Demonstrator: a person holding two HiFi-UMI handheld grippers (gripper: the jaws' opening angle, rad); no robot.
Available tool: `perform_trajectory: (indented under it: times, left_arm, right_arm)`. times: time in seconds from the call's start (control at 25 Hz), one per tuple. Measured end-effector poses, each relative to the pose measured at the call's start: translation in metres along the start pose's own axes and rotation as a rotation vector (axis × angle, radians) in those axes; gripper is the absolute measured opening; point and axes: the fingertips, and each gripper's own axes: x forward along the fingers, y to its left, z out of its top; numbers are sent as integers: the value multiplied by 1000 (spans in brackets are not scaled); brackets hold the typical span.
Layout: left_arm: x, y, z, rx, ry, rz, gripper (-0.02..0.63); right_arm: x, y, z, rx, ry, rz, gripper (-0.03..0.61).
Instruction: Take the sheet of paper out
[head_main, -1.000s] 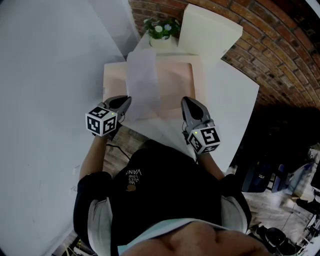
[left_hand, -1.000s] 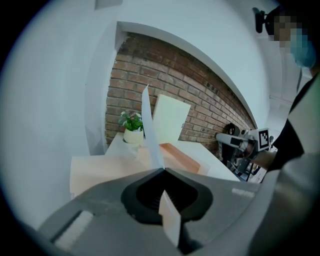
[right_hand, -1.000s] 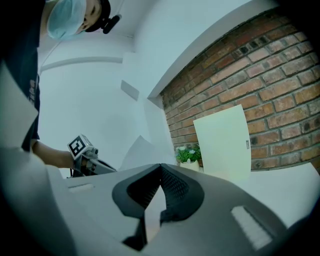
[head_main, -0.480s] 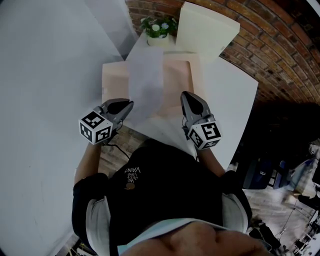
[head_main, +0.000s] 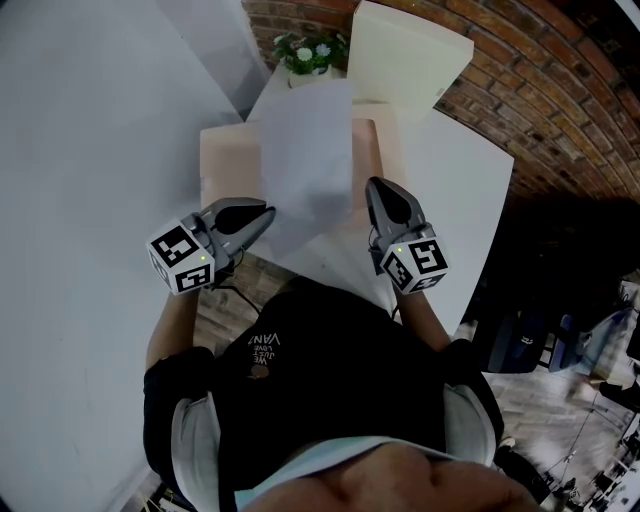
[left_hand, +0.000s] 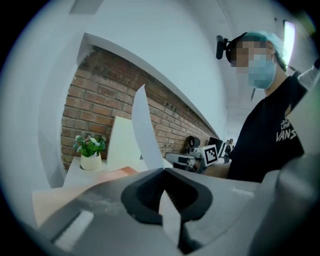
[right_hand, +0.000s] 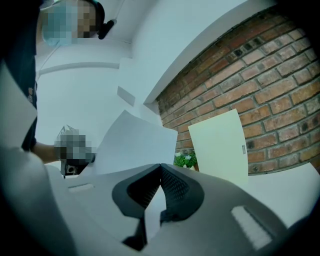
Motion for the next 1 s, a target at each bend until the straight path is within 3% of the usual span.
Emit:
perform_trajectory:
  times: [0.28,0.32,0.4,0.56,0.84,1.0]
  left_arm:
    - [1,-23,22,10,-73,-121,2]
    - [2,-26,25,9,-83,-136,2]
    - [2,-29,29,7,-101,-159,2]
    - [2,-36,38,0,-131,-205,2]
    - [2,-43,48,-21,-184,-283,2]
    - [1,-43,50,-37,-207,-299,2]
  right_arm:
    - [-7,-19,18,10,-60,4,3]
    - [-9,-21,22,12,-71,8,12]
    - [-12,-25,30,25,-92,12,92]
    - [-18,-31,42,73,-143,36,117]
    - [-21,-23,50,236,-208,169,144]
    - [-21,-16,49,279,-199,223,143]
